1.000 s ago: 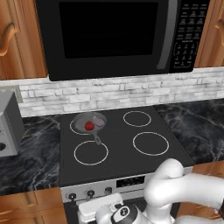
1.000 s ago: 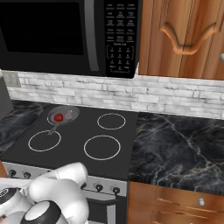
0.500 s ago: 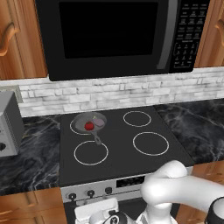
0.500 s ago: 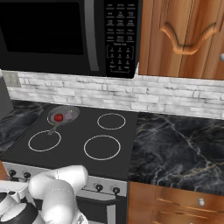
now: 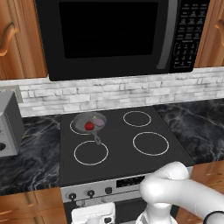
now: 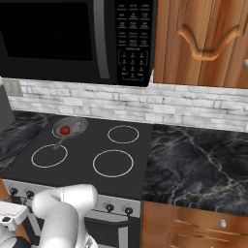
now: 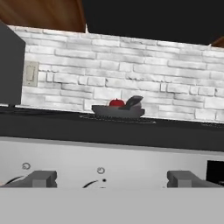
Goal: Put the eggplant and tomato in the pan. Then turn on the rear left burner and set the heat to medium.
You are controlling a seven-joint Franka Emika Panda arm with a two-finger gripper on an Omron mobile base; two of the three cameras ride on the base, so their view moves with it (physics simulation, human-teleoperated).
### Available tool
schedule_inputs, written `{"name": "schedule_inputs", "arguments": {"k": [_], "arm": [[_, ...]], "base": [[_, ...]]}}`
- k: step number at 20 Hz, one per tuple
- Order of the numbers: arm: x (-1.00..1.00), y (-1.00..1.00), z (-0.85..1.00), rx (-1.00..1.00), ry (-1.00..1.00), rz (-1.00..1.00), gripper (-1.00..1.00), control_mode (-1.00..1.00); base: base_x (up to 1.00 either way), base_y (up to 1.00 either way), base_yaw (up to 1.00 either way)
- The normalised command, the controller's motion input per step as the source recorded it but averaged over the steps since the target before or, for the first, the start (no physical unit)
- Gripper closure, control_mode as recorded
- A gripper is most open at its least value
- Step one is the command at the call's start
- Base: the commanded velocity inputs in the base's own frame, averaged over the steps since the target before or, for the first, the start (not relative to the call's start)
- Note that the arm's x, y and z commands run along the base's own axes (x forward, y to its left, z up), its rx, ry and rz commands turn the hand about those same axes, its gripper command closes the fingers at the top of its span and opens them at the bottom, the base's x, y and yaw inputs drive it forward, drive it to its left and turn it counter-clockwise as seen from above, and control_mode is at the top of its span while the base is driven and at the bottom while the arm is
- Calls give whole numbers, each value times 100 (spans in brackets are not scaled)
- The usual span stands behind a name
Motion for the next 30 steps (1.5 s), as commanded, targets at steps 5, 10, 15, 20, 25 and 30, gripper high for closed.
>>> {"name": "schedule_inputs", "arguments": {"k": [5, 10, 15, 20, 25, 30], "arm": [[-2, -35, 0, 5, -4, 0, -100, -100], [0, -32, 17, 7, -2, 1, -100, -100], [1, -9, 23, 5, 0, 15, -100, -100], [8, -25, 2, 3, 2, 21, -100, -100], [40, -40, 5, 5, 4, 14, -100, -100], [28, -22, 0, 11, 0, 6, -100, -100]], "base": [[0, 0, 0], [0, 0, 0], [0, 0, 0], [0, 0, 0], [0, 0, 0], [0, 0, 0]]}}
